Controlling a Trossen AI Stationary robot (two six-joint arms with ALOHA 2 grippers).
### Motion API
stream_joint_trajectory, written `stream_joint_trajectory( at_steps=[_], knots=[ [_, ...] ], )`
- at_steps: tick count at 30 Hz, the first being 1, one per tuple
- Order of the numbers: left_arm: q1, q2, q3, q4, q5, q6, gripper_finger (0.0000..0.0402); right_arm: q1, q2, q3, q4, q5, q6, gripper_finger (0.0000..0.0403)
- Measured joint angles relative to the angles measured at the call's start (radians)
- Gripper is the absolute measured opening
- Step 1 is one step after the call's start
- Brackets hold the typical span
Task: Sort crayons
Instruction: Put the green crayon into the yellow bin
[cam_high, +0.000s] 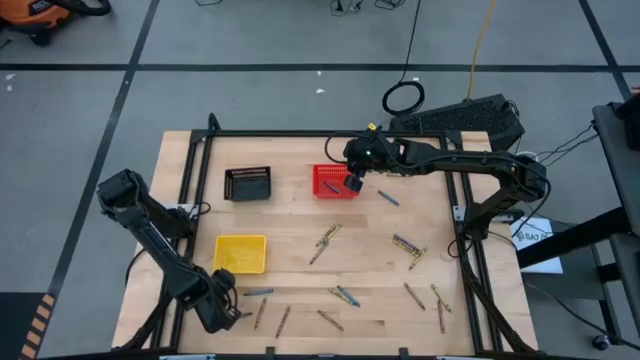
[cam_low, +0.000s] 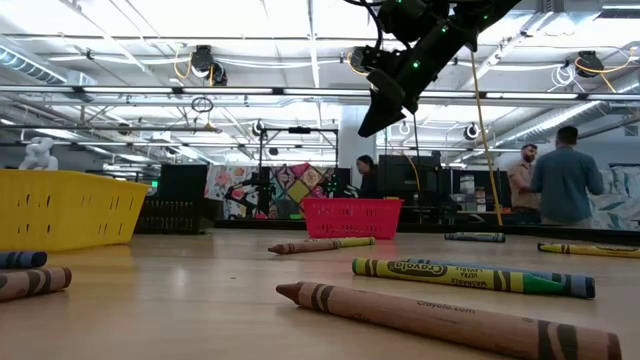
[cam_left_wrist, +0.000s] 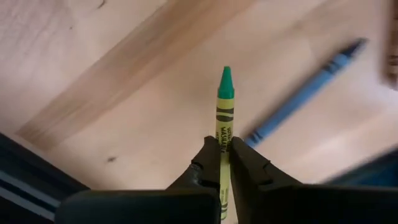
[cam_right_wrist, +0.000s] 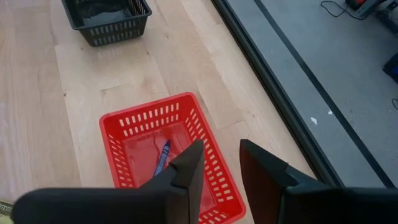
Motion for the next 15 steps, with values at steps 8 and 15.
stream_joint_trajectory(
  at_steps=[8, 15],
  knots=[
    [0.005, -0.134, 0.001, -0.054, -0.105, 0.099, 0.001, 0.0, 0.0, 0.0, -0.017, 0.0, 0.0, 0.0091],
    [0.084, -0.227, 0.001, -0.294, -0.16, 0.26, 0.001, 0.0, 0.0, 0.0, -0.029, 0.0, 0.003, 0.0091]
  ],
)
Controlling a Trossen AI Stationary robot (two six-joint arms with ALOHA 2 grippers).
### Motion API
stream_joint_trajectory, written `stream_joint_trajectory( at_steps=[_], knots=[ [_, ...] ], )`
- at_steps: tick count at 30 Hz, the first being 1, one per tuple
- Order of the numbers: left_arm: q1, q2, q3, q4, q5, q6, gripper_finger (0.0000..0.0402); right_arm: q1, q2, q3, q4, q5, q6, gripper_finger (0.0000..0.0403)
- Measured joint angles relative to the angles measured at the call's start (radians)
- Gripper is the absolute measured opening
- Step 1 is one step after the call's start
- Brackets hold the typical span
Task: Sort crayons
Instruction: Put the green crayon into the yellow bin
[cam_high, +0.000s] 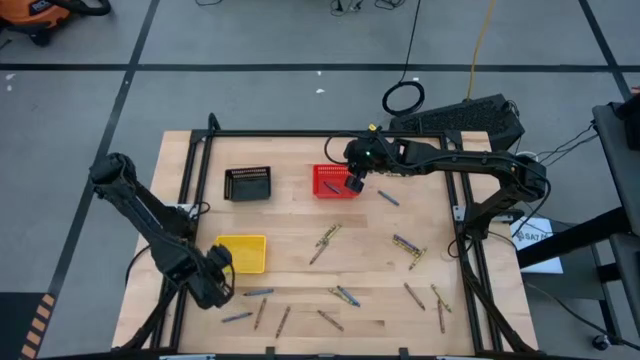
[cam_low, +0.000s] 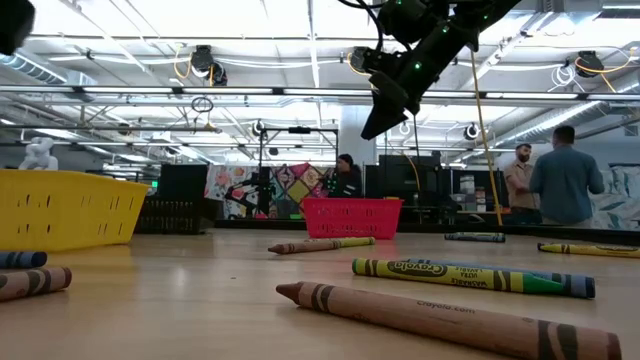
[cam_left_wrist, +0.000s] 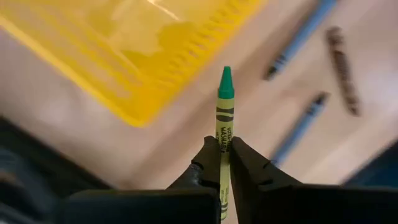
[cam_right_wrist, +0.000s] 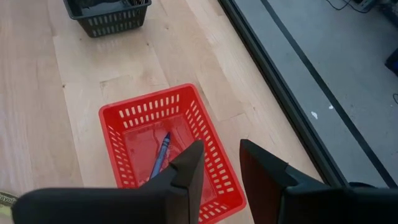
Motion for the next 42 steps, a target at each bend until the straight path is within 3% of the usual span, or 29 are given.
stream_joint_trajectory(
  at_steps=[14, 21, 32, 42],
  knots=[
    [0.255, -0.043, 0.0, -0.074, -0.05, 0.536, 0.001, 0.0, 0.0, 0.0, -0.053, 0.0, 0.061, 0.0091],
    [0.356, -0.043, 0.0, -0.074, -0.05, 0.764, 0.001, 0.025, 0.0, 0.0, -0.132, -0.055, 0.1, 0.0091],
    [0.432, -0.043, -0.036, -0.076, -0.045, 0.946, 0.0013, 0.105, 0.0, 0.0, -0.266, -0.053, 0.182, 0.0091],
    [0.438, -0.042, -0.056, -0.043, -0.018, 0.952, 0.0058, 0.179, 0.0, 0.0, -0.289, -0.055, 0.207, 0.0091]
  ],
)
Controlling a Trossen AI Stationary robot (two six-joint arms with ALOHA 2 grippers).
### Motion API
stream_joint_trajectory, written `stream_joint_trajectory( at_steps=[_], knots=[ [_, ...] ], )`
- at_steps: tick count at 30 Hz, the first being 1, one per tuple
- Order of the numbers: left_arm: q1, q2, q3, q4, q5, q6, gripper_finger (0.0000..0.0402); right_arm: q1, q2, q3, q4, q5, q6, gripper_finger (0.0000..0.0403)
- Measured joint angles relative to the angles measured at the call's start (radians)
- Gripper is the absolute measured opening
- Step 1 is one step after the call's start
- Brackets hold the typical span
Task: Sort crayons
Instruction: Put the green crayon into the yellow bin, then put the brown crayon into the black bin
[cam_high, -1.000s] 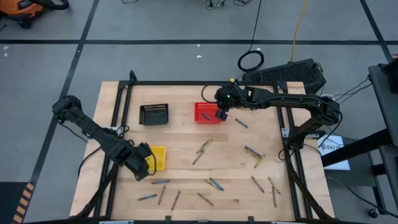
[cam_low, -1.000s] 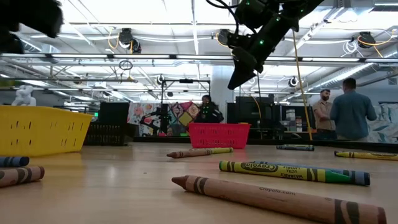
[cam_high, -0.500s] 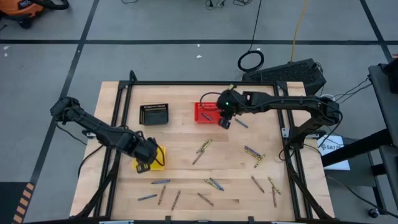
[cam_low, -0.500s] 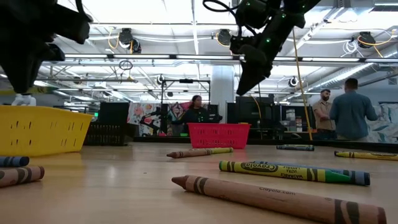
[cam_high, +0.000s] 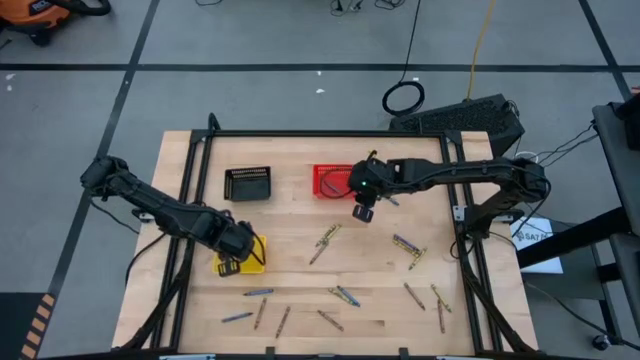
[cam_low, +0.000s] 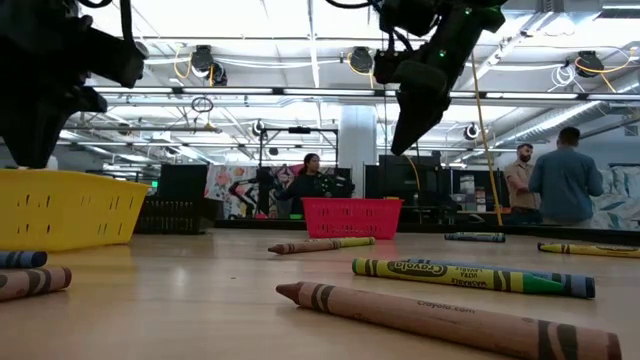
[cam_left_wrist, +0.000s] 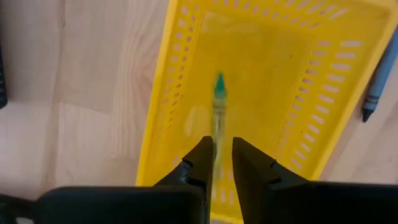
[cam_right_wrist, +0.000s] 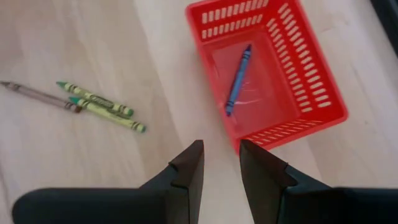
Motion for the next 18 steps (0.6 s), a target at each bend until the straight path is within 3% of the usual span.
stream_joint_trajectory(
  at_steps=[4, 11, 18],
  knots=[
    [0.0, 0.0, 0.0, 0.025, 0.008, 0.0, 0.0069, 0.032, 0.0, 0.0, 0.0, -0.007, 0.0, 0.0091],
    [0.0, 0.0, 0.0, 0.081, 0.008, -0.008, 0.0071, 0.082, 0.0, 0.0, 0.061, -0.182, -0.063, 0.0091],
    [0.0, 0.0, 0.0, 0.146, 0.008, -0.01, 0.007, 0.142, 0.0, 0.0, 0.174, -0.187, -0.157, 0.0091]
  ],
)
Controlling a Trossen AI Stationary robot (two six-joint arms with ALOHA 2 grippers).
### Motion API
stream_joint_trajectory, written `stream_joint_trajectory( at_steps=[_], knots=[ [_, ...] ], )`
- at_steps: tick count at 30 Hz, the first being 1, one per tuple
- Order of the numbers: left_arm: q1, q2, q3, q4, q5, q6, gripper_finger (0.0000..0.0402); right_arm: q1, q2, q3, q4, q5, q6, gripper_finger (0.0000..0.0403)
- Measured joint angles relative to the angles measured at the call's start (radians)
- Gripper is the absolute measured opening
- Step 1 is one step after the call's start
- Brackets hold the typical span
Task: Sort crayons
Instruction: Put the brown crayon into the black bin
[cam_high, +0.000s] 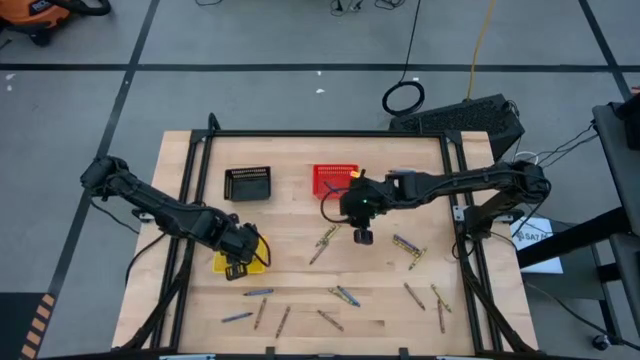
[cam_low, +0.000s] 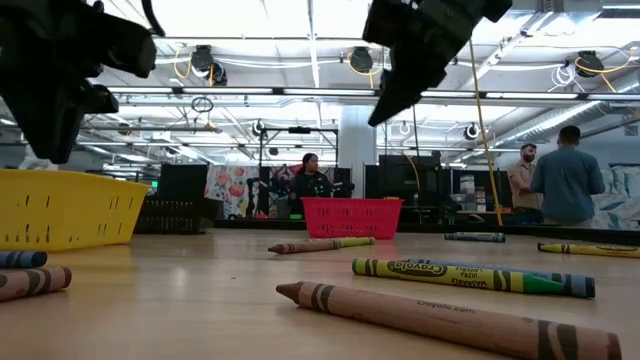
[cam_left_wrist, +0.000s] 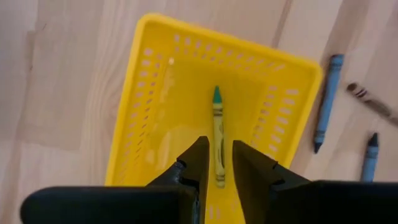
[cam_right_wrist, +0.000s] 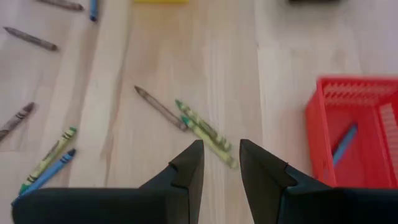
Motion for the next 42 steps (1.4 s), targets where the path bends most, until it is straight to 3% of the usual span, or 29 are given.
stream_joint_trajectory(
  at_steps=[7, 16, 23, 42],
  knots=[
    [0.0, 0.0, 0.004, 0.013, -0.001, 0.001, 0.007, 0.047, 0.01, 0.0, 0.073, -0.007, -0.114, 0.0091],
    [0.0, -0.001, 0.026, 0.01, -0.003, 0.008, 0.007, 0.087, 0.117, -0.001, 0.247, -0.103, -0.238, 0.0091],
    [0.0, -0.001, 0.027, 0.011, -0.008, 0.01, 0.007, 0.085, 0.215, -0.001, 0.334, -0.204, -0.27, 0.0091],
    [0.0, -0.001, 0.027, 0.012, -0.02, 0.061, 0.007, 0.082, 0.426, -0.001, 0.502, -0.257, -0.331, 0.0091]
  ],
)
